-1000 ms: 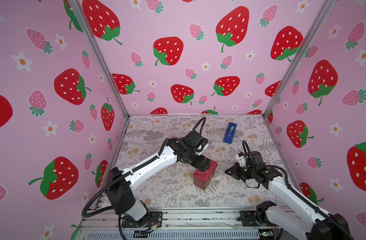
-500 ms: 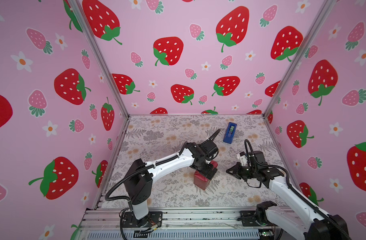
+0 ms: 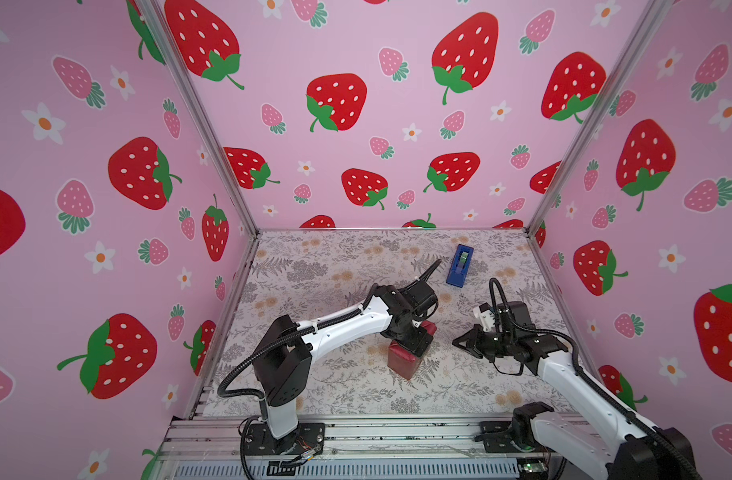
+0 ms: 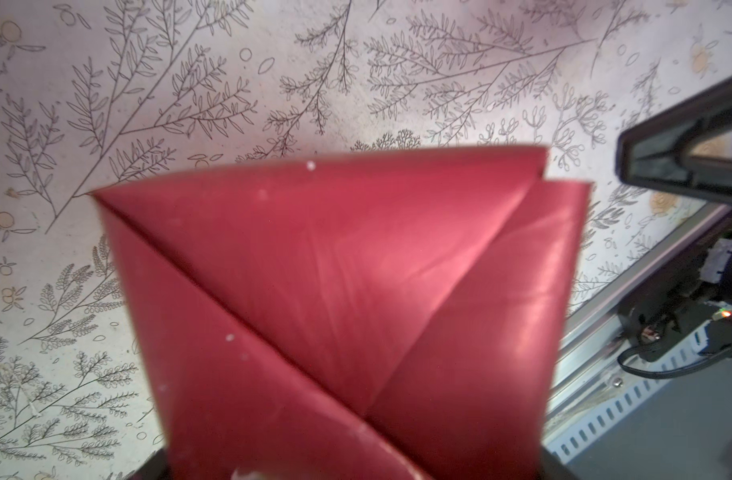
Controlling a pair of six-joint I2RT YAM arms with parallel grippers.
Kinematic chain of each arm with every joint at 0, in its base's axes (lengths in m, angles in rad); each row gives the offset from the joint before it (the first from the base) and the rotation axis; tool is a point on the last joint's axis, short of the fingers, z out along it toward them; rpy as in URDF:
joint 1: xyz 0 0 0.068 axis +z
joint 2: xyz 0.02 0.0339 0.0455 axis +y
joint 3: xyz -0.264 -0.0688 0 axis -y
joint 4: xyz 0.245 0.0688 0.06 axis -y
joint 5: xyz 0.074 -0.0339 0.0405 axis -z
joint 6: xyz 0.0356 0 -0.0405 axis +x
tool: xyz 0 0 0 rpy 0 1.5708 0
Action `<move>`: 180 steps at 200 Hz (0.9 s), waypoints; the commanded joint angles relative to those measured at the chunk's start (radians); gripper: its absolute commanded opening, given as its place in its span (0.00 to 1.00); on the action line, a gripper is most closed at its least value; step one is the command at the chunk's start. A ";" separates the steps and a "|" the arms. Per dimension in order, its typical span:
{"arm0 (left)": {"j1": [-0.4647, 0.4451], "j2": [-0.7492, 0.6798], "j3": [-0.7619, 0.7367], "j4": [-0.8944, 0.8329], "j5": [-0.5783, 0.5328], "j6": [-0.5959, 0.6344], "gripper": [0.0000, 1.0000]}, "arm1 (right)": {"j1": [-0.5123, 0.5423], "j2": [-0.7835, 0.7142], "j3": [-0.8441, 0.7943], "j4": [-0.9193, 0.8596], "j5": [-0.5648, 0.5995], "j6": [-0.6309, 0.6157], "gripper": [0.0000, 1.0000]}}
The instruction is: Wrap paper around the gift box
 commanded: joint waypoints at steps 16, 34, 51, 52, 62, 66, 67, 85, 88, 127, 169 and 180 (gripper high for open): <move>0.093 -0.099 -0.025 0.105 0.090 -0.025 0.83 | -0.013 0.015 0.023 -0.015 -0.003 -0.025 0.00; 0.160 -0.142 -0.085 0.203 0.150 -0.052 0.83 | -0.016 0.020 0.034 -0.021 0.003 -0.027 0.00; 0.241 -0.182 -0.164 0.329 0.238 -0.107 0.81 | -0.016 0.026 0.041 -0.022 0.006 -0.028 0.00; 0.245 -0.184 -0.168 0.336 0.242 -0.110 0.80 | -0.016 0.026 0.042 -0.022 0.006 -0.028 0.00; 0.293 -0.202 -0.217 0.418 0.299 -0.148 0.79 | -0.017 0.029 0.044 -0.023 0.006 -0.028 0.00; 0.313 -0.206 -0.233 0.447 0.319 -0.161 0.78 | -0.017 0.029 0.048 -0.023 0.007 -0.026 0.00; 0.318 -0.207 -0.236 0.454 0.324 -0.167 0.78 | -0.017 0.030 0.047 -0.022 0.007 -0.027 0.00; 0.388 -0.222 -0.303 0.583 0.385 -0.228 0.78 | -0.017 0.031 0.054 -0.024 0.014 -0.025 0.00; 0.397 -0.223 -0.315 0.605 0.394 -0.239 0.77 | -0.017 0.030 0.054 -0.023 0.014 -0.023 0.00; 0.519 -0.213 -0.492 1.008 0.519 -0.459 0.77 | -0.017 0.024 0.056 -0.023 0.016 -0.016 0.00; 0.593 -0.137 -0.667 1.435 0.549 -0.688 0.77 | -0.017 0.018 0.057 -0.023 0.013 -0.010 0.00; 0.602 -0.107 -0.696 1.518 0.555 -0.734 0.77 | -0.017 0.018 0.060 -0.025 0.011 -0.013 0.00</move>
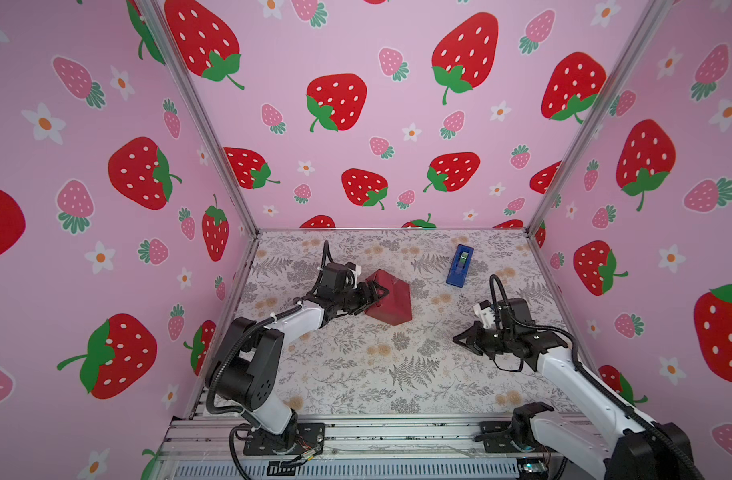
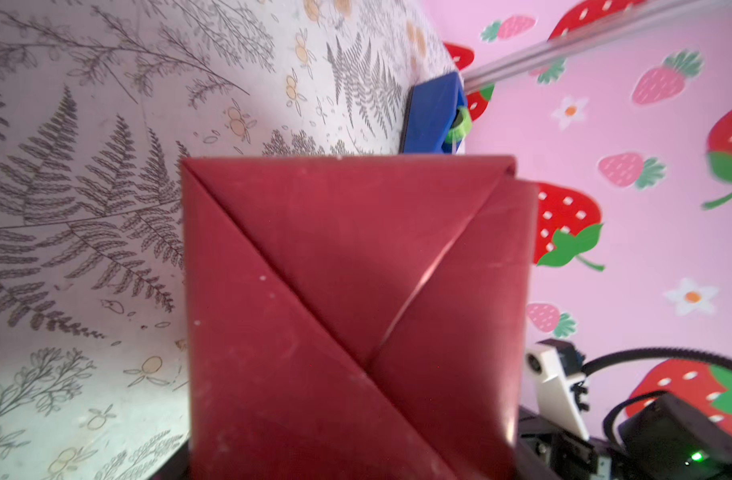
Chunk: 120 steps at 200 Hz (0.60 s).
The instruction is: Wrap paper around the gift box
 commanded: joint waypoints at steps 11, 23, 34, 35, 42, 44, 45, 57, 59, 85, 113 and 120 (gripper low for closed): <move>0.025 0.081 -0.074 0.416 0.069 -0.219 0.78 | -0.008 -0.008 0.032 -0.019 0.003 -0.007 0.00; 0.025 0.109 -0.092 0.456 0.074 -0.236 0.78 | -0.008 -0.007 0.030 -0.020 0.003 -0.008 0.00; 0.026 0.126 -0.108 0.466 0.066 -0.241 0.78 | -0.008 -0.009 0.031 -0.021 0.004 -0.010 0.00; 0.025 0.127 -0.109 0.469 0.065 -0.241 0.78 | -0.008 -0.009 0.030 -0.021 0.004 -0.010 0.00; 0.025 0.134 -0.118 0.472 0.062 -0.242 0.78 | -0.008 -0.008 0.029 -0.021 0.002 -0.012 0.00; 0.025 0.134 -0.121 0.472 0.061 -0.242 0.78 | -0.008 -0.009 0.029 -0.020 0.003 -0.012 0.00; 0.025 0.136 -0.122 0.472 0.061 -0.241 0.78 | -0.008 -0.010 0.029 -0.020 0.004 -0.012 0.00; 0.029 0.135 -0.134 0.451 0.051 -0.227 0.79 | -0.008 -0.008 0.027 -0.020 0.006 -0.013 0.00; 0.030 0.135 -0.135 0.444 0.049 -0.221 0.80 | -0.008 -0.008 0.026 -0.021 0.007 -0.013 0.00; 0.043 0.101 -0.134 0.305 0.019 -0.135 0.86 | -0.008 -0.002 0.022 -0.011 0.005 -0.012 0.00; 0.054 0.064 -0.094 0.128 -0.001 -0.024 0.91 | -0.008 0.007 0.025 -0.013 0.002 -0.018 0.00; 0.056 0.059 -0.084 0.096 -0.001 -0.006 0.91 | -0.008 0.008 0.027 -0.012 0.001 -0.019 0.00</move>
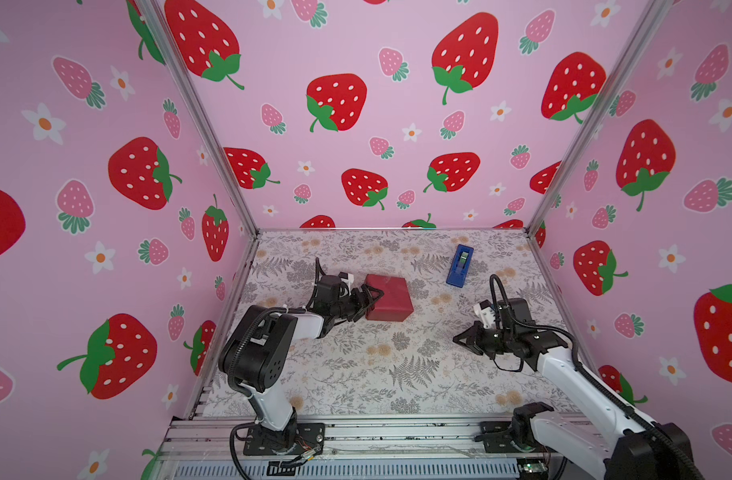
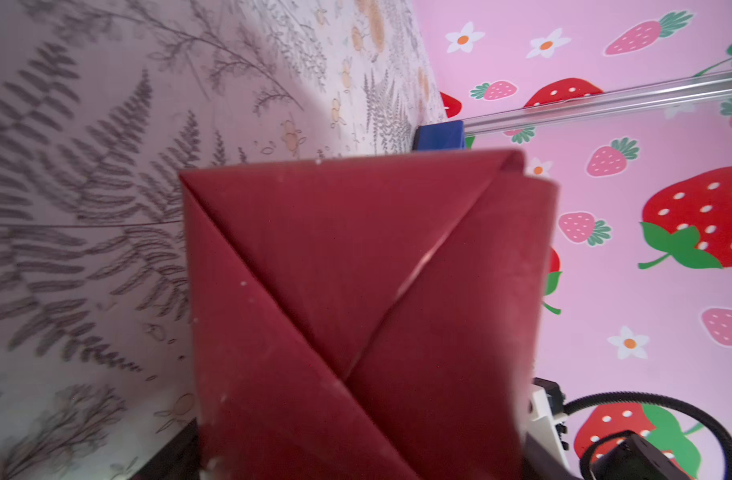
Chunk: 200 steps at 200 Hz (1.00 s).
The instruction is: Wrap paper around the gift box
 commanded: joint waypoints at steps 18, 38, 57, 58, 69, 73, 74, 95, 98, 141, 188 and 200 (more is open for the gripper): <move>0.020 -0.040 0.074 -0.253 -0.026 0.158 0.93 | -0.008 0.015 0.029 -0.010 0.001 -0.024 0.00; 0.025 -0.048 0.106 -0.350 -0.042 0.219 0.94 | -0.008 0.022 0.034 -0.014 0.004 -0.030 0.00; 0.032 -0.058 0.133 -0.425 -0.060 0.270 0.95 | -0.008 0.027 0.046 -0.025 0.021 -0.043 0.00; 0.033 -0.059 0.134 -0.429 -0.062 0.274 0.95 | -0.008 0.028 0.046 -0.027 0.022 -0.044 0.00; 0.037 -0.067 0.146 -0.471 -0.076 0.304 0.96 | -0.009 0.034 0.057 -0.037 0.046 -0.060 0.00; 0.040 -0.069 0.151 -0.483 -0.081 0.313 0.96 | -0.010 0.037 0.061 -0.042 0.057 -0.066 0.00; 0.040 -0.070 0.152 -0.485 -0.081 0.315 0.96 | -0.010 0.039 0.062 -0.043 0.060 -0.067 0.00; 0.056 -0.066 0.172 -0.512 -0.070 0.342 0.96 | -0.013 0.072 0.100 -0.060 0.137 -0.119 0.26; 0.057 -0.063 0.176 -0.516 -0.067 0.346 0.96 | -0.015 0.078 0.106 -0.063 0.150 -0.125 0.29; 0.090 -0.070 0.219 -0.576 -0.068 0.401 0.96 | -0.030 0.150 0.186 -0.029 0.363 -0.240 0.80; 0.136 -0.173 0.207 -0.731 -0.283 0.534 0.99 | -0.073 0.186 0.203 0.120 0.623 -0.367 1.00; 0.146 -0.210 0.195 -0.743 -0.357 0.561 0.99 | -0.073 0.185 0.175 0.204 0.725 -0.427 1.00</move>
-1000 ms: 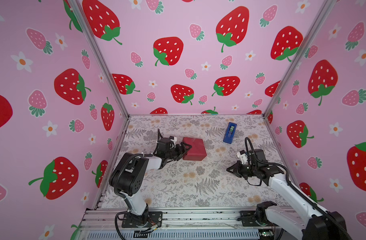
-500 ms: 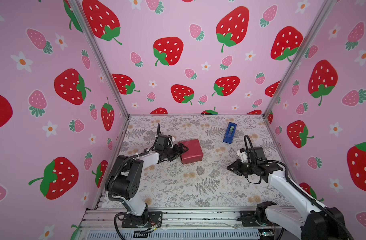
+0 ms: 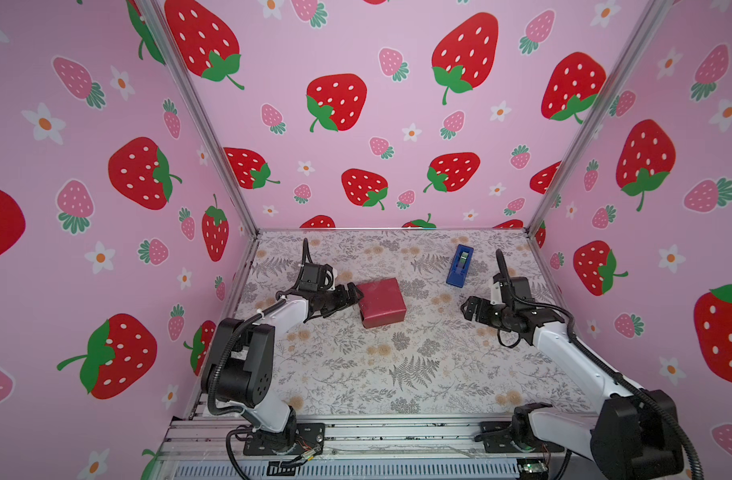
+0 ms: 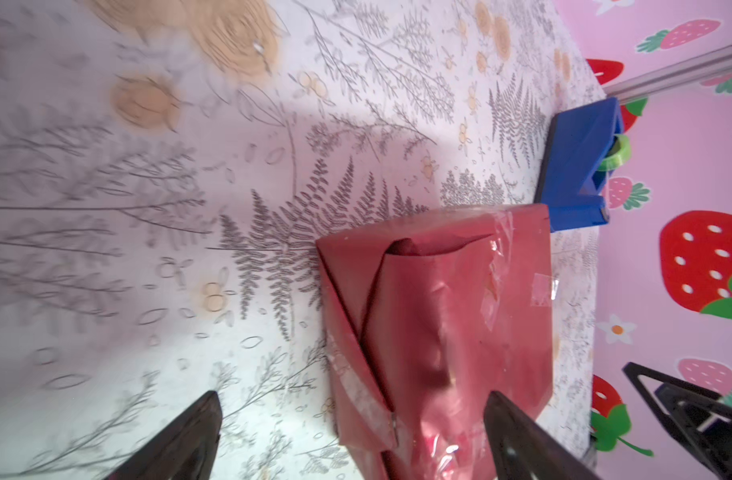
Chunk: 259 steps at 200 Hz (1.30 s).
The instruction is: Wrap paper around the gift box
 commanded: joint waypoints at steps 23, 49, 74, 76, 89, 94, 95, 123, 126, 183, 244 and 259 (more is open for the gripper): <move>0.024 -0.138 -0.022 -0.101 -0.367 0.171 0.99 | -0.020 0.005 -0.075 0.320 0.421 -0.223 1.00; 0.024 -0.195 -0.075 -0.045 -0.594 0.254 1.00 | -0.023 0.011 -0.193 0.615 0.536 -0.367 1.00; 0.024 -0.234 -0.145 0.080 -0.715 0.353 1.00 | -0.031 0.051 -0.333 0.972 0.571 -0.479 1.00; 0.025 -0.235 -0.149 0.084 -0.729 0.358 1.00 | -0.032 0.059 -0.341 0.992 0.573 -0.481 1.00; 0.027 -0.242 -0.197 0.167 -0.786 0.399 0.99 | -0.044 0.121 -0.358 1.097 0.574 -0.475 1.00; 0.028 -0.244 -0.222 0.208 -0.800 0.414 0.99 | -0.049 0.152 -0.361 1.133 0.574 -0.468 1.00; 0.029 -0.245 -0.227 0.216 -0.803 0.417 0.99 | -0.050 0.158 -0.361 1.141 0.574 -0.466 1.00; 0.064 -0.225 -0.374 0.448 -0.799 0.449 0.99 | -0.058 0.295 -0.379 1.331 0.593 -0.456 1.00; 0.071 -0.222 -0.377 0.460 -0.796 0.448 0.99 | -0.060 0.296 -0.374 1.326 0.592 -0.459 1.00; 0.176 -0.221 -0.443 0.670 -0.602 0.443 0.99 | -0.098 0.356 -0.464 1.569 0.455 -0.494 1.00; 0.236 -0.050 -0.499 0.974 -0.400 0.451 0.99 | -0.130 0.381 -0.499 1.640 0.394 -0.478 1.00; 0.234 -0.055 -0.458 0.879 -0.369 0.478 0.99 | -0.131 0.378 -0.499 1.638 0.394 -0.478 1.00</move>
